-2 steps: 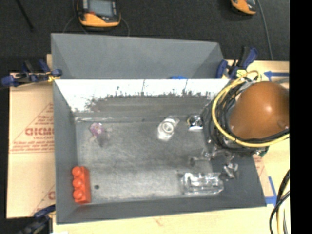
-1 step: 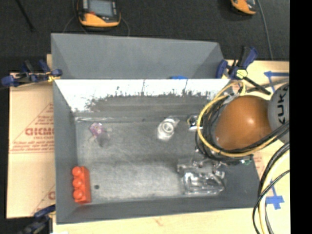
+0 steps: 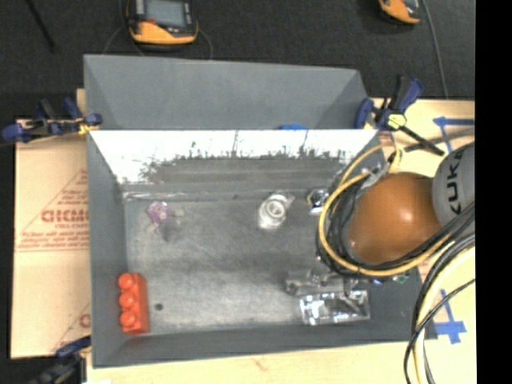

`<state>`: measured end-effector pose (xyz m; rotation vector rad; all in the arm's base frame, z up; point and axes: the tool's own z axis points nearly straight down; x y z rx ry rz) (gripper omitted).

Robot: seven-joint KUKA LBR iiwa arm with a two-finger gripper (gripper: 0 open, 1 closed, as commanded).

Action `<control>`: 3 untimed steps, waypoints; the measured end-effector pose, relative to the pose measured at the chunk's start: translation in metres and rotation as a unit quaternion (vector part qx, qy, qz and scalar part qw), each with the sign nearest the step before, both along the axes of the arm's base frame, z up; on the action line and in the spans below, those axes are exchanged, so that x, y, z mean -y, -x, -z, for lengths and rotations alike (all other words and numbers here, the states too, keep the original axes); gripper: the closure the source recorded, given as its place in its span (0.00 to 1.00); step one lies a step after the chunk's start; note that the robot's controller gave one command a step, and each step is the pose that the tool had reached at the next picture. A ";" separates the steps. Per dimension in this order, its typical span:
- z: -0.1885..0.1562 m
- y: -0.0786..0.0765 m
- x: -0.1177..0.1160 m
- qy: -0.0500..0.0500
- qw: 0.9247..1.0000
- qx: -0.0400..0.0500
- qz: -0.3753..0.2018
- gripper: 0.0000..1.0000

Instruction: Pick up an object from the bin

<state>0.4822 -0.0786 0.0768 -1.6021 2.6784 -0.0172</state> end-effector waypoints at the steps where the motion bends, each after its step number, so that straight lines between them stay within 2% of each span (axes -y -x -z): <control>1: 0.002 -0.001 -0.008 -0.001 0.993 0.001 -0.114 0.00; 2: -0.002 -0.004 -0.008 0.000 0.993 0.003 -0.116 1.00; 3: -0.110 -0.025 -0.008 0.002 0.994 -0.007 -0.112 1.00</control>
Offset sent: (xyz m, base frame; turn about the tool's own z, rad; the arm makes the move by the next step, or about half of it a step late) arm -0.0056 0.0029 -0.0068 -0.2245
